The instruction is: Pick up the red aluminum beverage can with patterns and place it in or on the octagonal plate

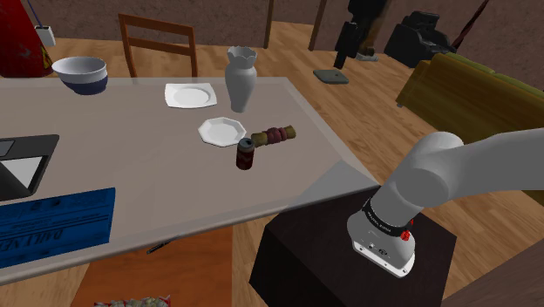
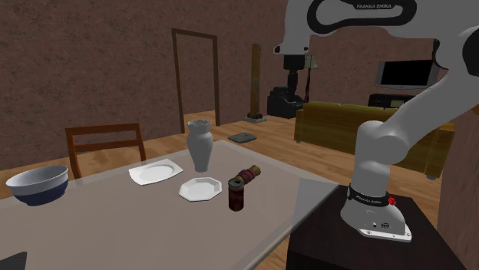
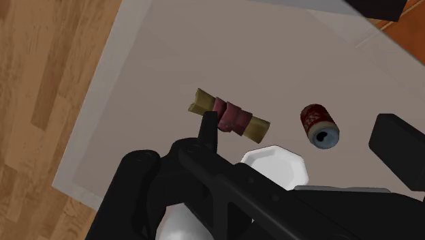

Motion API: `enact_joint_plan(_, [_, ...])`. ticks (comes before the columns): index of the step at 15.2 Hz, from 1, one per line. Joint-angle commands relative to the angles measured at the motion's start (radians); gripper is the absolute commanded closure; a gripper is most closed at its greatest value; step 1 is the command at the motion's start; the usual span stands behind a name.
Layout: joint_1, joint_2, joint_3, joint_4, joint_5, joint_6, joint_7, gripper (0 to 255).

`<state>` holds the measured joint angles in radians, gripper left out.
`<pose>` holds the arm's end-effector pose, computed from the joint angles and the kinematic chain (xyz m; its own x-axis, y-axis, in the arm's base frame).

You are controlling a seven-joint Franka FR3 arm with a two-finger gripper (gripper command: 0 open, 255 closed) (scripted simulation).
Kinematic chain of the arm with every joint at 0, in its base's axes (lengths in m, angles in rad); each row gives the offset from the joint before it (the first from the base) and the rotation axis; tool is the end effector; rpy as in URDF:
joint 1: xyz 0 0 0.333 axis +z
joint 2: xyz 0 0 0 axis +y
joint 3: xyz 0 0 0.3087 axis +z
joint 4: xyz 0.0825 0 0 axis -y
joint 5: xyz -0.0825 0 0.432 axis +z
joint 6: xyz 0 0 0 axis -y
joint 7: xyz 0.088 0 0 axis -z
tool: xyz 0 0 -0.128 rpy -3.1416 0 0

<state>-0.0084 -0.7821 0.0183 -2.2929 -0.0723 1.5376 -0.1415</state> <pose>0.3587 -0.0045 0.5932 0.9896 0.1430 0.0146 0.1412 -0.9861 0.0879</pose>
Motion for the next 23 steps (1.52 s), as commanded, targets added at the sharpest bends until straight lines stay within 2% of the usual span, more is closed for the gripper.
enact_joint_plan(1, [0.0,0.0,0.0,0.0,0.0,0.0,0.0,0])
enact_joint_plan(12, [0.042,0.185,0.069,-0.179,0.069,0.351,0.084,0])
enact_joint_plan(23, [0.077,0.525,0.146,-0.198,0.103,0.702,0.164,0])
